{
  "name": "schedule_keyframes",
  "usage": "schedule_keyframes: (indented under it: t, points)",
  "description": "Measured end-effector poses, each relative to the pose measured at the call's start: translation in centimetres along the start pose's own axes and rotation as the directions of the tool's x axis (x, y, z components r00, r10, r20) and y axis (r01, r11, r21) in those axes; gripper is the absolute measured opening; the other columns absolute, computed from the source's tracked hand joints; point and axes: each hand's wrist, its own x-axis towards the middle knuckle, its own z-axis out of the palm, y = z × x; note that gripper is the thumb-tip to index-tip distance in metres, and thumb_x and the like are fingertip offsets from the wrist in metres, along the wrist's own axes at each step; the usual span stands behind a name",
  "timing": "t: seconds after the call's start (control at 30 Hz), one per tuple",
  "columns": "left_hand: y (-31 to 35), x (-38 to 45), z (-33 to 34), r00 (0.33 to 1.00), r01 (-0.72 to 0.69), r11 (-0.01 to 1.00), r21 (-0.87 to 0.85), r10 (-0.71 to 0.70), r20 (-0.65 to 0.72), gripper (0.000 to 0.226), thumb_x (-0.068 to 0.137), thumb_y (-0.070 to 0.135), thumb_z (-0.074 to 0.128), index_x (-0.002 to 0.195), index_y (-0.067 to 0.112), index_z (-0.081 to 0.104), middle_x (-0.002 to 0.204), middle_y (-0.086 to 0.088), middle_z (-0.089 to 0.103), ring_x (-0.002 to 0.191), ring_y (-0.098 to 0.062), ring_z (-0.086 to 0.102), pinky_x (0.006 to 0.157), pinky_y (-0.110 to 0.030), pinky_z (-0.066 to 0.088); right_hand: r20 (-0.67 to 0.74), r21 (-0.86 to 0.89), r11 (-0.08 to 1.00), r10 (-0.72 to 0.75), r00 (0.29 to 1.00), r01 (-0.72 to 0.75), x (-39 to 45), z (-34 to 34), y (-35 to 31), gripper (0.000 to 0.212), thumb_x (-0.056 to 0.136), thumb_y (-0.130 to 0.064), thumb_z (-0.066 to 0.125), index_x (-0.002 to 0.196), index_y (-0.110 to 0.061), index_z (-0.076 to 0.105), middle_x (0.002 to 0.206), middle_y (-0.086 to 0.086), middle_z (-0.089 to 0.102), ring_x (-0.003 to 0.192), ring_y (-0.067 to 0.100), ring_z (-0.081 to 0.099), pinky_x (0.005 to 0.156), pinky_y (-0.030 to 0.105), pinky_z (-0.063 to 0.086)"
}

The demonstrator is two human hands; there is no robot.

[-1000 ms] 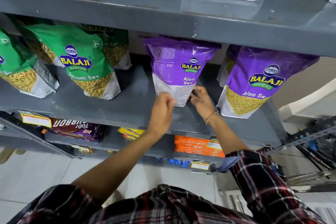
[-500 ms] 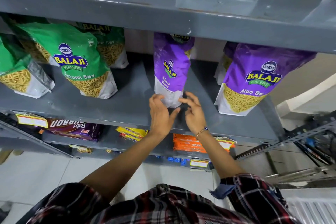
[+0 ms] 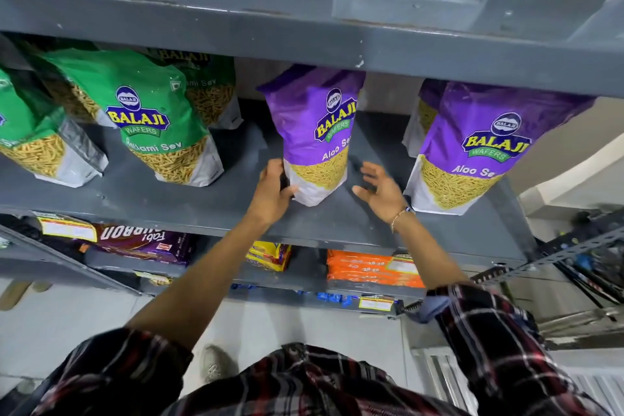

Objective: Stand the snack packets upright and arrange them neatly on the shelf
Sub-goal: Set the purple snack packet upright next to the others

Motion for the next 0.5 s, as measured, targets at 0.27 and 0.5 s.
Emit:
schedule_keyframes:
  t: [0.27,0.5]
  points:
    - [-0.1,4.5,-2.5,0.974,-0.033,0.981,0.191,-0.011,0.227,0.055,0.089,0.007,0.054,0.14,0.016,0.036,0.137,-0.005,0.055,0.128,-0.026,0.049,0.102,-0.032,0.037,0.12,-0.077,0.997,0.029,0.992,-0.02,1.9,0.7,-0.2,0.081,0.063,-0.014,0.082,0.13,-0.015,0.038,0.132,0.01,0.055,0.117,0.025,0.055,0.102,0.05,0.045]
    - [-0.5,3.6,-2.3,0.896,-0.025,0.991,0.13,-0.035,0.444,0.091,0.072,0.017,0.078,0.142,0.024,0.02,0.137,0.006,0.047,0.115,-0.008,0.049,0.09,-0.015,0.043,-0.005,-0.043,0.999,0.003,1.0,-0.003,0.1,2.0,-0.2,0.065,0.061,-0.021,0.084,0.112,-0.014,0.044,0.12,0.006,0.061,0.108,0.02,0.058,0.092,0.037,0.05]
